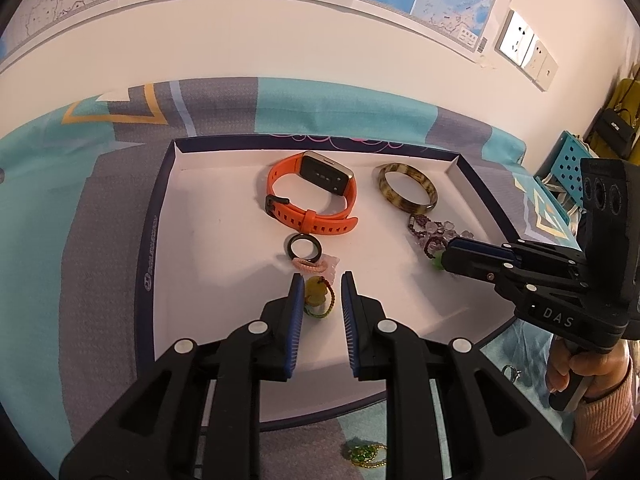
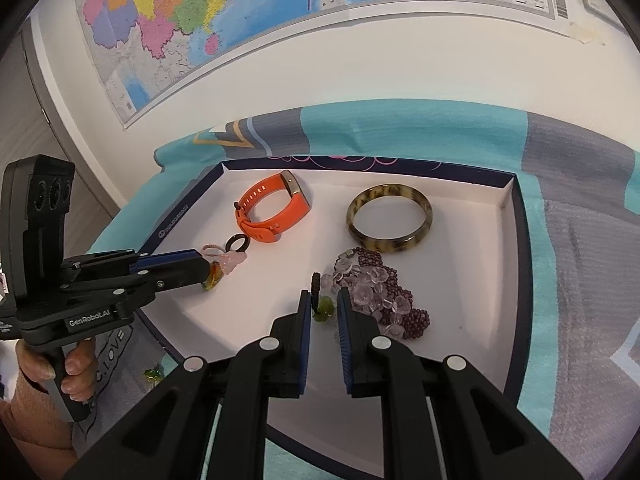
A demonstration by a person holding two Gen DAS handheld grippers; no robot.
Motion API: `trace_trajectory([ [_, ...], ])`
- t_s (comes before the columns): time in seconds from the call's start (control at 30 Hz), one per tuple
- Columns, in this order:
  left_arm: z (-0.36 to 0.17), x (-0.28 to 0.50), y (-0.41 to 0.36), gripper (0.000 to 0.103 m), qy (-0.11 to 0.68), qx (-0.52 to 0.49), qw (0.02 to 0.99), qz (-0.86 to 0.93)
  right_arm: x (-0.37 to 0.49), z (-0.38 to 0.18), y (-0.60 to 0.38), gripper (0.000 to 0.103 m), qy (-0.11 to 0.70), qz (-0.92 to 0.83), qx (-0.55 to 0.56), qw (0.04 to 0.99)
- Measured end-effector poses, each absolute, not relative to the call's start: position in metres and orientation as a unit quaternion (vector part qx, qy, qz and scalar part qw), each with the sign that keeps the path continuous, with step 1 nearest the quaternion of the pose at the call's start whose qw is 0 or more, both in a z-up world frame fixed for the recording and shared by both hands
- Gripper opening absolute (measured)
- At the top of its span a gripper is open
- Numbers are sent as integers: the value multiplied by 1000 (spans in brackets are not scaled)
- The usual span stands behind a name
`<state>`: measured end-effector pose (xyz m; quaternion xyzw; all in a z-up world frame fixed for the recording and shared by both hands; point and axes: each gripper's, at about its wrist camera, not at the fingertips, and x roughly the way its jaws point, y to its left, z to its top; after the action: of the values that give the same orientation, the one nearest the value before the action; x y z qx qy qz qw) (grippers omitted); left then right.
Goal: Organize jewelry
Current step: 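Open the left tool to drop the yellow-stone ring while the right tool releases the green-stone ring, then withdraw both open tools up from the box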
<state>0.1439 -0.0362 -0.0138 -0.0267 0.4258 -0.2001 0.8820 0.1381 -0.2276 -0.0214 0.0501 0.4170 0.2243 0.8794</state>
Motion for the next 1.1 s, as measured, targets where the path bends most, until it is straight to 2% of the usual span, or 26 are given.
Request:
trace_trajectory([
  [0.07,-12,142,-35,25,422,-26,884,-200,137,-21,-228,12,415,222,50,881],
  [0.17,-7,136,-34,39,411,-21,891,-192,135,-20,-229,12,412,220,50,883],
  [0.3,3,125,-30,49,392,-19,900,-188,131,-17,-231,13,407,218,51,886],
  [0.4,10,114,-27,56,379,-9,907,-184,126,-13,-234,22,399,217,54,889],
  [0.57,19,92,-20,65,357,-4,916,-185,116,-4,-239,24,387,221,64,893],
  [0.67,22,81,-15,72,350,-7,917,-189,103,3,-241,29,376,230,64,895],
  [0.93,29,48,0,79,327,-11,922,-206,58,14,-254,43,363,247,55,897],
  [1.1,17,33,1,79,333,5,921,-202,35,1,-258,46,383,237,43,892],
])
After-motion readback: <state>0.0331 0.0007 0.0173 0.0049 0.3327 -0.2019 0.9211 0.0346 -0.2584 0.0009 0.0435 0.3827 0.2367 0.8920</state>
